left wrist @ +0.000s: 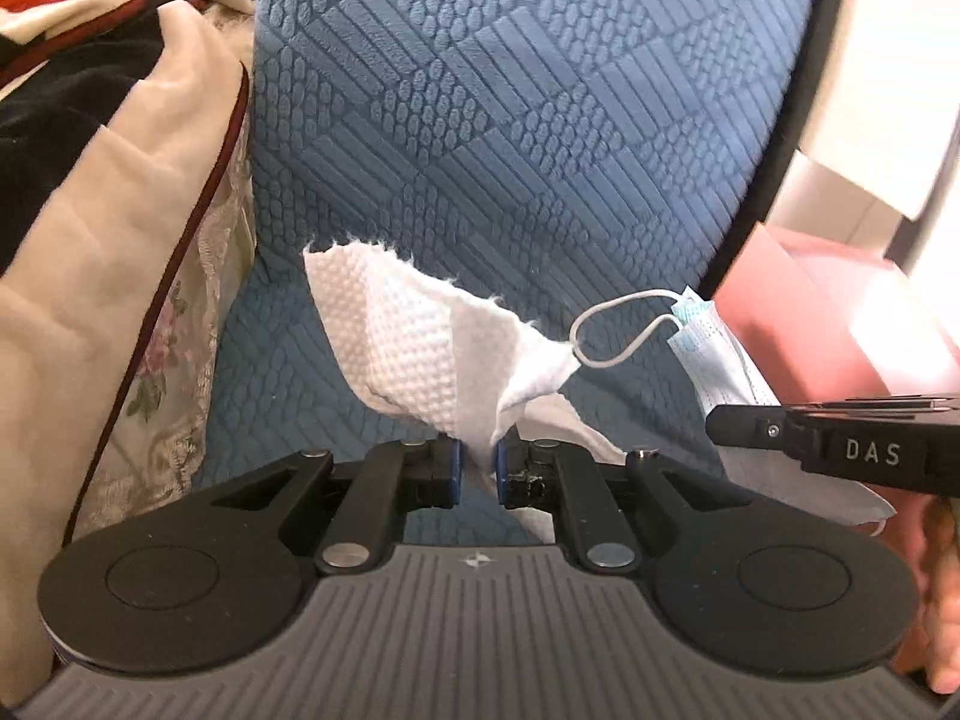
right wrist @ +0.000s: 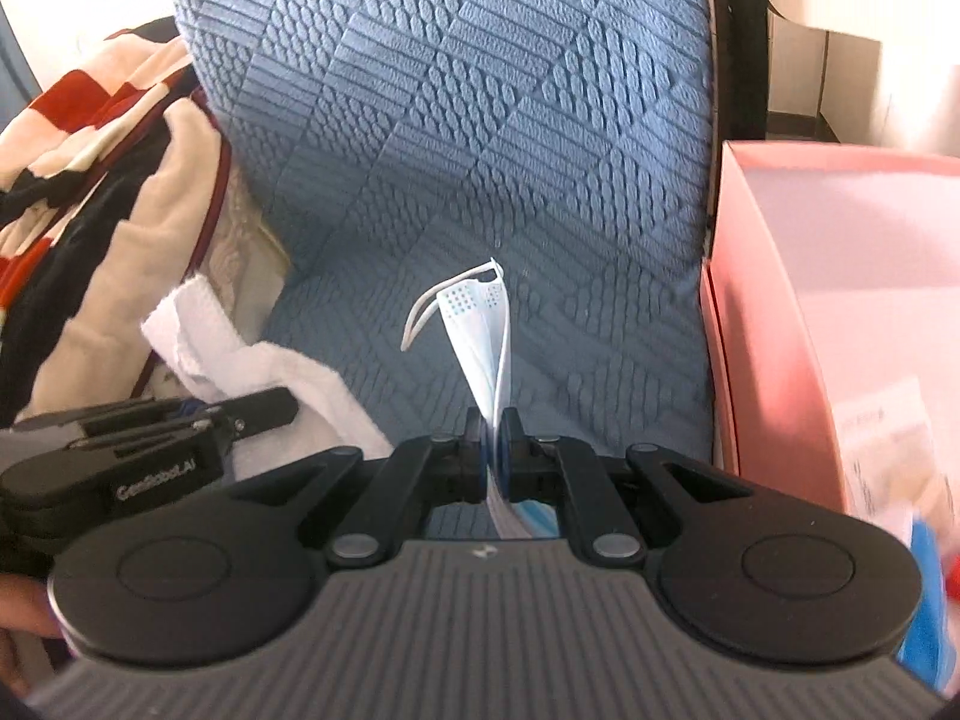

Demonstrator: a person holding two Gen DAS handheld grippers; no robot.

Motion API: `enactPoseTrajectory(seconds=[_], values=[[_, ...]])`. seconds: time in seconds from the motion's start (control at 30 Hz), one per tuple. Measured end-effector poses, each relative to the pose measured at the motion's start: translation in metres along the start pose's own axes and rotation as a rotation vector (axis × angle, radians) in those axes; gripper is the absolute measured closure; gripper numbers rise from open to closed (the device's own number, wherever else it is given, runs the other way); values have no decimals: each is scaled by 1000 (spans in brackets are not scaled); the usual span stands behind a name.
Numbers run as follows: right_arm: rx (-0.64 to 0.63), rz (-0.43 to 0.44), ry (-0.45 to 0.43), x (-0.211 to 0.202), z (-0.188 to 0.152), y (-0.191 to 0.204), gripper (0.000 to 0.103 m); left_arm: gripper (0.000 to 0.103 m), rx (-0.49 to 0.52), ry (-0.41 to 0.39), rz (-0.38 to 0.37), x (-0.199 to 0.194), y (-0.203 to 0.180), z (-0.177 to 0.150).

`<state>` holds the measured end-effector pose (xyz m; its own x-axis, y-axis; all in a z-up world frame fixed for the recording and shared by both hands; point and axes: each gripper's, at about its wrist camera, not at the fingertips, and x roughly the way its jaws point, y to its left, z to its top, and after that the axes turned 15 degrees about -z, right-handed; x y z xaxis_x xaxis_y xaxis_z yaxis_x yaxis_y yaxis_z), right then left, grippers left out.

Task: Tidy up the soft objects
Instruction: 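Carry the tissue in the left tool and mask in the right tool over the pink box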

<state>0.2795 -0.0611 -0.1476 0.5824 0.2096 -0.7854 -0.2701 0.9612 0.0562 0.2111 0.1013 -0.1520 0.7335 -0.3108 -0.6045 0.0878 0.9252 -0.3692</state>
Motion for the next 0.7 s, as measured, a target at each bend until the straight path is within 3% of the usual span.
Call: enactPoseTrajectory(seconds=[0.43, 0.6, 0.7], values=[[63, -7, 44, -37, -51, -10, 95, 90, -48, 55, -69, -31, -25, -34], [74, -12, 46, -54, -58, -18, 95, 90, -115, 64, -109, -46, -32, -32], [81, -13, 35, -66, -56, -21, 95, 90, -95, 54, -114, -55, -47, -26]])
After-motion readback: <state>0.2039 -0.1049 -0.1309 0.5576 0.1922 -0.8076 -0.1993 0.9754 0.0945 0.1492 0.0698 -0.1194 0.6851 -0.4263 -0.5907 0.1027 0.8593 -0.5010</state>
